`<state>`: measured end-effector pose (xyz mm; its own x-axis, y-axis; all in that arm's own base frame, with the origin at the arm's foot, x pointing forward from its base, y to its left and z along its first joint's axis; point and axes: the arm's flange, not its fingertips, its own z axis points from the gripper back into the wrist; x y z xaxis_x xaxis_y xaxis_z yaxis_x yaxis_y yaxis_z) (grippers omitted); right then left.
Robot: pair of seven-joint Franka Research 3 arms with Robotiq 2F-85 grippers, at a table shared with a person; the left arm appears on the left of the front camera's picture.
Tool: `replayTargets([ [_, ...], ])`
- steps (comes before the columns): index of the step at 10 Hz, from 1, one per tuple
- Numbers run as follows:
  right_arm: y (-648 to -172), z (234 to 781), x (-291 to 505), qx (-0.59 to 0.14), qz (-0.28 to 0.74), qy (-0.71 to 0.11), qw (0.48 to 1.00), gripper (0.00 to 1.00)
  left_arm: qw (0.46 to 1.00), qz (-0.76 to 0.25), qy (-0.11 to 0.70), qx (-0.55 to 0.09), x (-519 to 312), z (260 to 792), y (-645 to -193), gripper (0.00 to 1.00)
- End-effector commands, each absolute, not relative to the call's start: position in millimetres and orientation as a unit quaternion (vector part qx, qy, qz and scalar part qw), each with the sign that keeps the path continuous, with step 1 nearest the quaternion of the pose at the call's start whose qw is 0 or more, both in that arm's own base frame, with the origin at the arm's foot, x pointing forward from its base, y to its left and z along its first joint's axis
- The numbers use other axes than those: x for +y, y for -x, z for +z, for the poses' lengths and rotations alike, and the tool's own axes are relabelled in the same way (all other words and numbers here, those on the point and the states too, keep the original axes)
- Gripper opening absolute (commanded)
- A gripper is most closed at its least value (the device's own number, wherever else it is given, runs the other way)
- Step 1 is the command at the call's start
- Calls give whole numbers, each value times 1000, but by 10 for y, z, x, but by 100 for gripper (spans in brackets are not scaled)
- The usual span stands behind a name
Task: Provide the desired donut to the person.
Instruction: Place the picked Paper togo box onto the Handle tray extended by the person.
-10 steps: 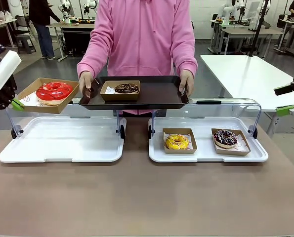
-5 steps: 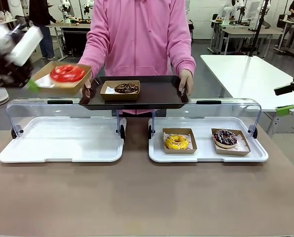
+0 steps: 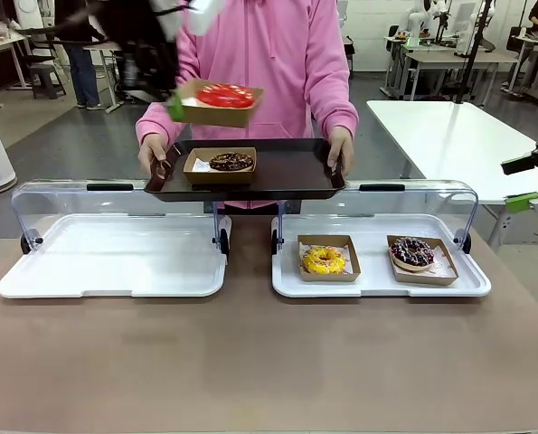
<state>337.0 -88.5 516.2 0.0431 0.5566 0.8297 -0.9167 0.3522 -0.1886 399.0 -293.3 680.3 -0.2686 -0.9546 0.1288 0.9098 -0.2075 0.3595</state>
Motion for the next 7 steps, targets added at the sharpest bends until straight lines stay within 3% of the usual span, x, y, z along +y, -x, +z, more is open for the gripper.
replayTargets([
  [1,-3392,5150,-880,-451,533,-206,686,100,635,-751,-26,-179,-3378,6752,-4437,1],
  [5,-3392,5150,-880,-451,533,-206,686,100,661,-715,-17,-226,-4080,6247,-5087,1],
  [7,-3392,5150,-880,-451,533,-206,686,100,681,-701,-39,-208,-4211,6080,-5265,1],
])
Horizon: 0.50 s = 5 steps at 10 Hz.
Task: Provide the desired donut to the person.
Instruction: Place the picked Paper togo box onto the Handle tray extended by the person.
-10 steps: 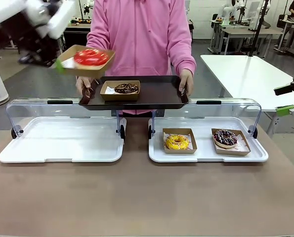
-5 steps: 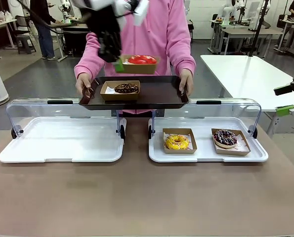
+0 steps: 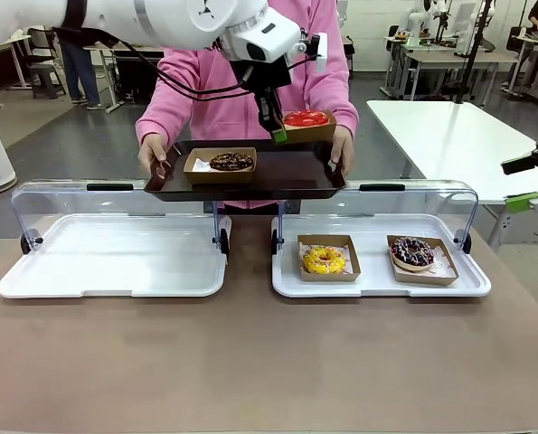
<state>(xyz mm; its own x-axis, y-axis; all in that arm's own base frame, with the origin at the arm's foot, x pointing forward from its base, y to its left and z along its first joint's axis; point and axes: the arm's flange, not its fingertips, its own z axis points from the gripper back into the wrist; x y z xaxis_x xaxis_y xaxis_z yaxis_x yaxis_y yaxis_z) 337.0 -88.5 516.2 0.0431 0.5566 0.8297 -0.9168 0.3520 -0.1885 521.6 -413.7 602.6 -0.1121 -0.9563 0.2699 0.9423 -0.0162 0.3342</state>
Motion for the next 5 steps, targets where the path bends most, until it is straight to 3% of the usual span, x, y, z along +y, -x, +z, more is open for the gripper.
replayTargets([
  [1,-3392,5150,-880,-451,533,-206,686,100,688,-695,-46,-202,-4173,6029,-5334,1],
  [5,-3392,5150,-880,-451,533,-206,686,100,662,-731,-35,-162,-4116,5745,-5443,1],
])
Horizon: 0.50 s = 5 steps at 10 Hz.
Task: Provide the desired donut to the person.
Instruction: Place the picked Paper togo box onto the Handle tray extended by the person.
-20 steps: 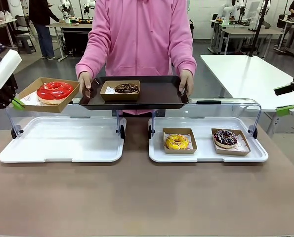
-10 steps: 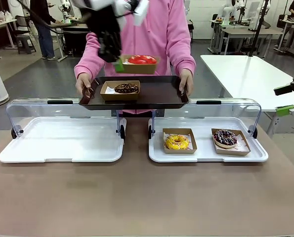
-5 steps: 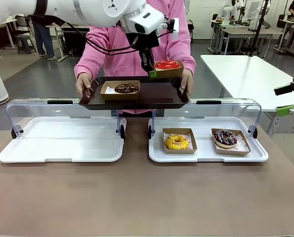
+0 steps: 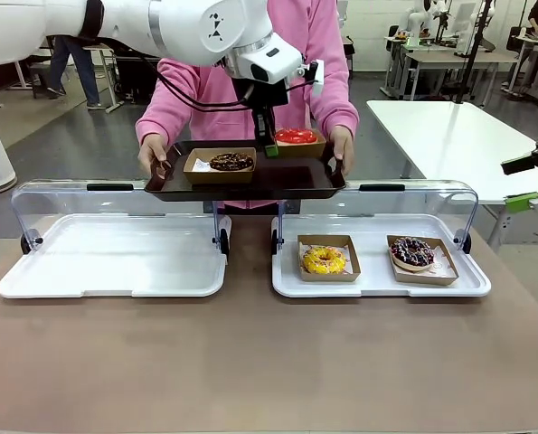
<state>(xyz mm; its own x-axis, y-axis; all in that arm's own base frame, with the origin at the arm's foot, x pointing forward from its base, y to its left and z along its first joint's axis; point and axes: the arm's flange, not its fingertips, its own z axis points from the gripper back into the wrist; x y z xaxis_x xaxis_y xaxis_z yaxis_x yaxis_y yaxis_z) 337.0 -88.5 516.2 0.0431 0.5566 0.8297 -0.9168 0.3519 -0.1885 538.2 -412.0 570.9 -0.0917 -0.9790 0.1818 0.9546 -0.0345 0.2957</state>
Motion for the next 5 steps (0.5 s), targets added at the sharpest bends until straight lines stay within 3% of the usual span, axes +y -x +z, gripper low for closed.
replayTargets([
  [1,-3392,5150,-880,-451,533,-206,686,100,656,-737,-42,-157,-4102,5699,-5463,1],
  [5,-3392,5150,-880,-451,533,-206,686,100,627,-766,-37,-137,-4099,5536,-5539,1],
])
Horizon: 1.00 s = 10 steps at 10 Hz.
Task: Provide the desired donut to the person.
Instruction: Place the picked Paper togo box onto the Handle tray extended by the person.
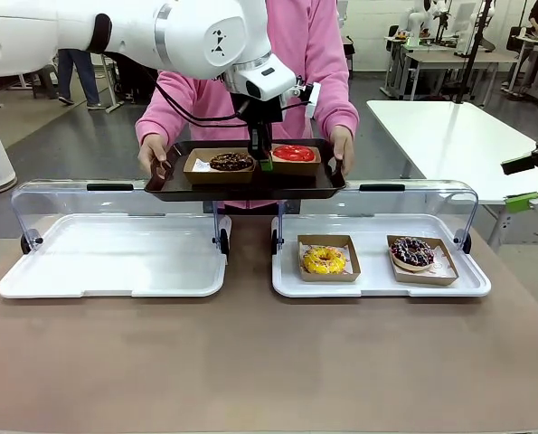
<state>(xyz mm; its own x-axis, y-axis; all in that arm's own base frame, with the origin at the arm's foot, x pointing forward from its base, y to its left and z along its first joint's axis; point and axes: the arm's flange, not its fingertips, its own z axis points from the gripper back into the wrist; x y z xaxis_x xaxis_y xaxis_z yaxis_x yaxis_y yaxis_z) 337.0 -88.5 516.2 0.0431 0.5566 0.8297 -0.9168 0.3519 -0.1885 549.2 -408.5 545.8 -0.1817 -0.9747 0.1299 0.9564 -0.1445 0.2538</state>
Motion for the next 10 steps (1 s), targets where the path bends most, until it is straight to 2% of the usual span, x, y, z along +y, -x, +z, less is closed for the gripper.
replayTargets([
  [1,-3392,5150,-880,-451,533,-206,686,100,620,-774,-27,-128,-4116,5488,-5559,1],
  [2,-3392,5150,-880,-451,533,-206,686,100,620,-774,-24,-125,-4130,5454,-5565,60],
  [3,-3392,5150,-880,-451,533,-206,686,100,625,-771,-19,-123,-4142,5452,-5550,60],
  [4,-3392,5150,-880,-451,533,-206,686,100,627,-769,-4,-123,-4131,5492,-5546,100],
  [5,-3392,5150,-880,-451,533,-206,686,100,630,-767,-1,-119,-4136,5514,-5537,64],
  [6,-3392,5150,-880,-451,533,-206,686,100,633,-765,5,-118,-4141,5562,-5522,100],
  [10,-3392,5150,-880,-451,533,-206,686,100,641,-761,27,-98,-4143,5696,-5525,100],
])
